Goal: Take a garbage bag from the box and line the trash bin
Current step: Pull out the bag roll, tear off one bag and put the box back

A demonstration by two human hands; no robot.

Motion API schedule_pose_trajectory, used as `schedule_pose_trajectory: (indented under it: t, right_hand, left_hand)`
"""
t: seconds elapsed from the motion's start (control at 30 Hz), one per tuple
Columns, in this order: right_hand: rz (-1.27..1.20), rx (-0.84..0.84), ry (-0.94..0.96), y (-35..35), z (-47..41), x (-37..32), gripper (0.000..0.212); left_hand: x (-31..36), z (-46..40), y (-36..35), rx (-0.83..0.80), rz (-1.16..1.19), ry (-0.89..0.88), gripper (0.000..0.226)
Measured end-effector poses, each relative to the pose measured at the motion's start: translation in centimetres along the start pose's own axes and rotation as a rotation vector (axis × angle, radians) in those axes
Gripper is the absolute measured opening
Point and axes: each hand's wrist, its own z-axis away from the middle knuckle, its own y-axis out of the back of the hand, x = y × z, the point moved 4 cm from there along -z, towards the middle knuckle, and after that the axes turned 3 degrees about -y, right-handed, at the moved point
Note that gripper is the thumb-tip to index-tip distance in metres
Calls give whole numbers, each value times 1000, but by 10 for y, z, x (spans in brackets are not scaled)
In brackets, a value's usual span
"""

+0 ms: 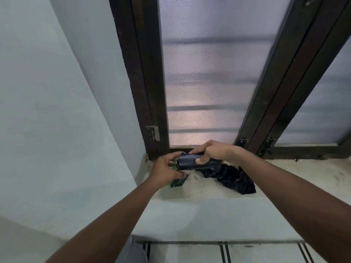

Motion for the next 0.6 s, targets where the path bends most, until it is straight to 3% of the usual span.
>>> schedule_pose_trajectory:
  t: [0.37, 0.6]
  right_hand:
    - [366, -111, -170, -1, -11, -50, 39]
    - [960, -62, -55, -14, -16, -84, 38]
  left_hand:
    - [0, 15, 7, 38, 56, -54, 88]
    - [-1, 16, 6, 58, 67, -40, 83]
